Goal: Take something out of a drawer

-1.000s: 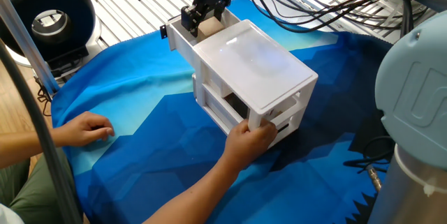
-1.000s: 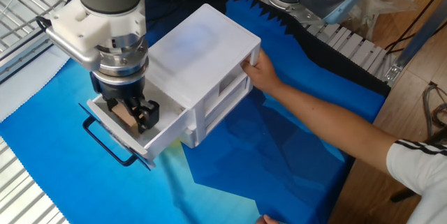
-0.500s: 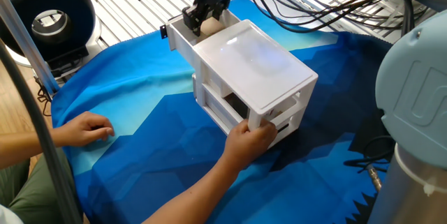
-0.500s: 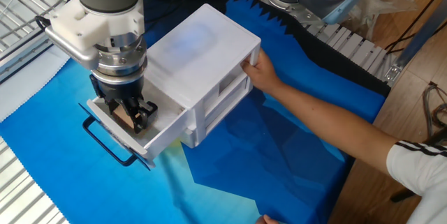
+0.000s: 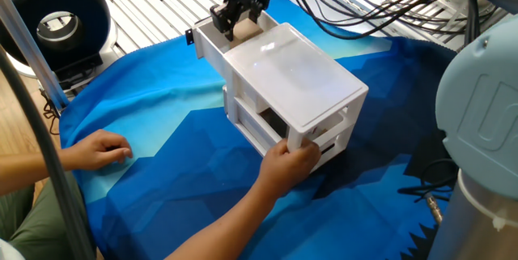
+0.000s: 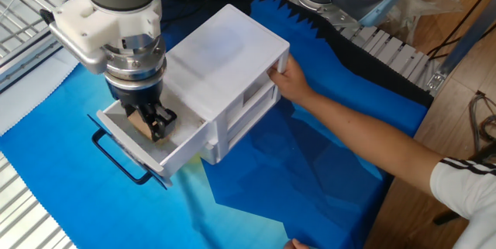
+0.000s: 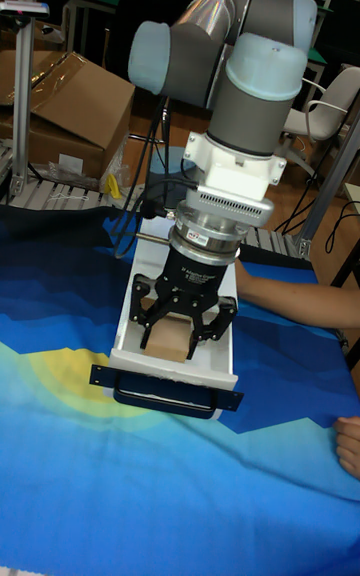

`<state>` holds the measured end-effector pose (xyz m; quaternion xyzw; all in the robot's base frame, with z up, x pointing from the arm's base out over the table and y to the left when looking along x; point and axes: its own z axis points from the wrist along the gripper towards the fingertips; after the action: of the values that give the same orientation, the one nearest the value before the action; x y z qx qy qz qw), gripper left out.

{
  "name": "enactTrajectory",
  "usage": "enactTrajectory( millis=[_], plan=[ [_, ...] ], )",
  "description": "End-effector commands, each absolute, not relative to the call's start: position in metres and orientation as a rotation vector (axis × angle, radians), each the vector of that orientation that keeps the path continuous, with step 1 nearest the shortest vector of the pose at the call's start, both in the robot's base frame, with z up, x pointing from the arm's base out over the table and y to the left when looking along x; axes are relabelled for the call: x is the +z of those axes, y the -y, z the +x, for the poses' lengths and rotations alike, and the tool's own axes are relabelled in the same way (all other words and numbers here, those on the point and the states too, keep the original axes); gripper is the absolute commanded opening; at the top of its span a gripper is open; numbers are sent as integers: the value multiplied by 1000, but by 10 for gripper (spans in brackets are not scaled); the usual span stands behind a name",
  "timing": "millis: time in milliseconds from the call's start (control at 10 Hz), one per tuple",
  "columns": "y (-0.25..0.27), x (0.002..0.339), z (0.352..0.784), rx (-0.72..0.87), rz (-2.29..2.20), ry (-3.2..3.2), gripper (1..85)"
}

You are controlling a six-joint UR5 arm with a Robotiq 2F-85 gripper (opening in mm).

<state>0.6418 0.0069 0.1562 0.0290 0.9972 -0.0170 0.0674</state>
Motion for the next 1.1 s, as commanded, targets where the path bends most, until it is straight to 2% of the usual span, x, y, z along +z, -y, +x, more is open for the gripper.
enactTrajectory(
  millis=[0, 400, 600, 1000],
  plan=[
    [-17, 180, 620, -10, 90, -3039, 10],
    [-8, 199, 608, -110, 3, -3037, 10],
    [-4, 196, 620, -146, -42, -3012, 10],
    [-19, 197, 637, -62, -74, -2950, 10]
  ],
)
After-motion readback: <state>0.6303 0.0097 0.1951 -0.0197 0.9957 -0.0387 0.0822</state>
